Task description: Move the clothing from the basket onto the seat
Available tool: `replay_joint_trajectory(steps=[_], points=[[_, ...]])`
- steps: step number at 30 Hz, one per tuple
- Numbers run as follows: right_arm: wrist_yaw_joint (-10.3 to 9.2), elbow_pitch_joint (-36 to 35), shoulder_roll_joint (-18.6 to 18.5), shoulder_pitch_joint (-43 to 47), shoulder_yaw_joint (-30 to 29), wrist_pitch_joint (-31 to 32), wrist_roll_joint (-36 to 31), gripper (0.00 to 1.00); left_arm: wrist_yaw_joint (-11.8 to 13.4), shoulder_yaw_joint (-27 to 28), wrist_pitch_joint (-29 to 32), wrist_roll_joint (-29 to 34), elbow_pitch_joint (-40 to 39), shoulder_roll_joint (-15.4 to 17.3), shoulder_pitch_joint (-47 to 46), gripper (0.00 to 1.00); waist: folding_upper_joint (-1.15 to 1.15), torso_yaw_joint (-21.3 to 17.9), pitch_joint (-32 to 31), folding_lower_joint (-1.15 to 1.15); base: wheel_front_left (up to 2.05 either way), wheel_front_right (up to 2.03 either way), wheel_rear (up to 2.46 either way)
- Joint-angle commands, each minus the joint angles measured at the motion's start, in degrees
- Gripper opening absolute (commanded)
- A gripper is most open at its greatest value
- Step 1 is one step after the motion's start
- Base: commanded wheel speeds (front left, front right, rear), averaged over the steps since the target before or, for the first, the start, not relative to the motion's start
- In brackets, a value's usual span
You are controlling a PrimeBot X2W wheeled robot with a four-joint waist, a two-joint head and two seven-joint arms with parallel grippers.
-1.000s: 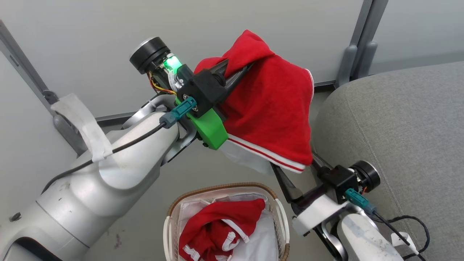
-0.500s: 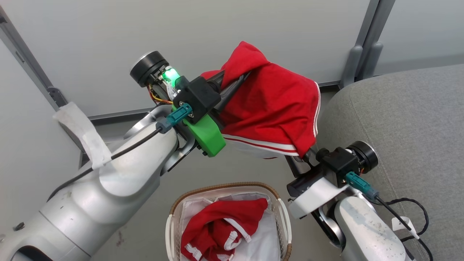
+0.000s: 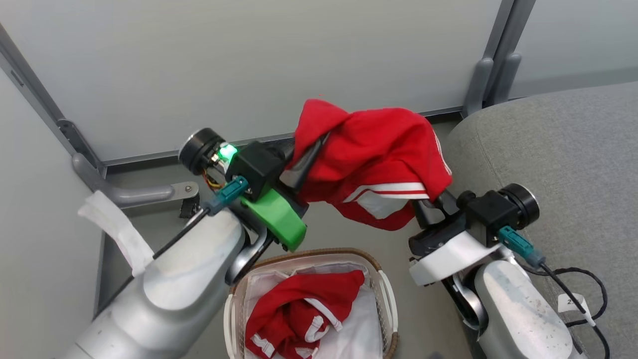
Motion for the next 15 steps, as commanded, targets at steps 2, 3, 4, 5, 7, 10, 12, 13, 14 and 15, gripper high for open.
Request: replay_joint_trajectory(steps=[2,3,4,5,7,10,12,13,14,15], points=[[-0.06,-0.7,-0.2,0.1,-1.4,-0.1,-0.7,0.00,0.4,1.9,-0.2,-0.4,-0.1,-1.0,3.8,1.00,0.00,-0.1,0.2,0.00,0.00,0.00,0.00],[-0.06,-0.8,-0.2,0.1,-2.1,-0.1,-0.8,0.00,0.4,2.7,-0.1,-0.4,0.0,-1.5,5.4,1.00,0.00,-0.2,0.3,0.00,0.00,0.00,0.00],[-0.06,-1.0,-0.2,0.1,-2.6,-0.1,-1.0,0.00,0.4,3.4,-0.1,-0.1,0.1,-2.0,6.6,1.00,0.00,-0.2,0.3,0.00,0.00,0.00,0.00],[-0.06,-1.2,-0.2,0.1,-3.1,-0.1,-1.3,0.00,0.3,4.2,-0.1,0.2,0.2,-2.5,8.2,1.00,0.00,-0.3,0.4,0.00,0.00,0.00,0.00],[-0.06,-1.5,-0.2,0.2,-3.9,-0.1,-1.7,0.00,0.3,6.0,-0.1,1.1,0.0,-3.3,10.8,1.00,0.00,-0.5,0.7,0.00,0.00,0.00,0.00],[-0.06,-1.6,-0.2,0.5,-5.1,-0.1,-2.5,0.00,0.0,8.6,-0.1,1.8,-0.1,-4.7,15.2,1.00,0.00,-0.8,1.0,0.00,0.00,0.00,0.00],[-0.06,-1.6,-0.2,0.9,-5.9,-0.1,-3.0,0.00,-0.4,9.7,-0.1,2.9,0.2,-5.4,17.5,1.00,0.00,-0.7,1.2,0.00,0.00,0.00,0.00],[-0.06,-1.6,-0.2,1.1,-6.3,-0.1,-3.2,0.00,-0.5,10.2,-0.1,3.5,0.4,-5.8,18.7,1.00,0.00,-0.7,1.3,0.00,0.00,0.00,0.00],[-0.06,-1.6,-0.2,1.2,-6.5,-0.1,-3.5,0.00,-0.5,10.6,-0.1,4.0,0.6,-6.1,19.6,1.00,0.00,-0.7,1.3,0.00,0.00,0.00,0.00],[-0.06,-1.6,-0.2,1.3,-6.9,-0.1,-3.7,0.00,-0.7,11.1,-0.1,4.3,0.7,-6.5,20.6,1.00,0.00,-0.8,1.4,0.00,0.00,0.00,0.00]])
